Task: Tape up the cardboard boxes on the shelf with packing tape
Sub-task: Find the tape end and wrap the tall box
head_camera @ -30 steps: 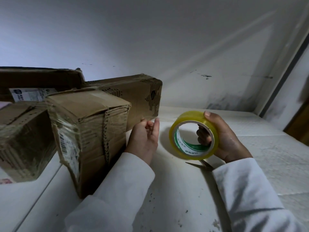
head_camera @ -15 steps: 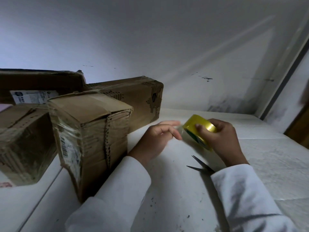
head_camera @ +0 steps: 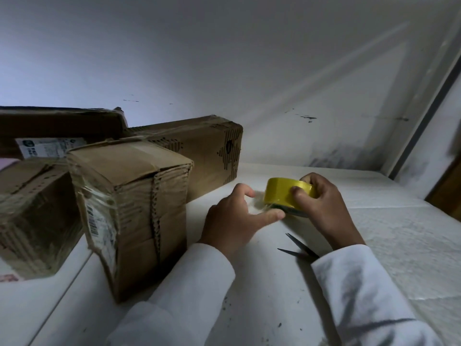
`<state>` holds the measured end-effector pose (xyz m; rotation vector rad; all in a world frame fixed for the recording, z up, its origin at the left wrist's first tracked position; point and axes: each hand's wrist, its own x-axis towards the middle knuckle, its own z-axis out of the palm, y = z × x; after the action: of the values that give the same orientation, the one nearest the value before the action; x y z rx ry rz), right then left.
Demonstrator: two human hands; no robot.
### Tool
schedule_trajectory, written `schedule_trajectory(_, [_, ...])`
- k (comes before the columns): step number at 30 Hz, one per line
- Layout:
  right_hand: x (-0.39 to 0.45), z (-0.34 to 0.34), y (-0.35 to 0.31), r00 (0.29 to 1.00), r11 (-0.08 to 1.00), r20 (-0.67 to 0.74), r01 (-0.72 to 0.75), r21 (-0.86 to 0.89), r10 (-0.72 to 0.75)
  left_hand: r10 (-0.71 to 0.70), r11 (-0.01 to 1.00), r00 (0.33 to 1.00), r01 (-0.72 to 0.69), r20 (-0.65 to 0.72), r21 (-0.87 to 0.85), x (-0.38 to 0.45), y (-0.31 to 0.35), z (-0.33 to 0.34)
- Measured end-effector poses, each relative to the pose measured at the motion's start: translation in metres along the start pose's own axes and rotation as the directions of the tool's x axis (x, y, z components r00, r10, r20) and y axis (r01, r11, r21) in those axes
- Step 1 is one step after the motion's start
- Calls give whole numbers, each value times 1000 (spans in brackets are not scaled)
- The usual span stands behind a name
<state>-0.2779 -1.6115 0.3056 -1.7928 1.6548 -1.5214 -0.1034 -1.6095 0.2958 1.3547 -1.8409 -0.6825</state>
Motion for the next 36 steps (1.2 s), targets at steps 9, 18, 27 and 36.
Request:
schedule_trajectory(9, [1,-6,7,996,993,-1,-92,67,93,-302,685,922,34,-241,-728,16,8,-9])
schedule_trajectory(18, [2,-1,9,976,959,-100,-168,228,195,-266,811,932,77,-247,-580,4,10,-6])
schedule_trajectory(27, [0,4,0,998,986,1,-57,155,58,172,972,985,-172,-11,-160,6,-13,17])
schedule_trajectory(36, [1,7,-5,983,911,68,-182,370,168,-219,682,976,167,19,-712,11,8,5])
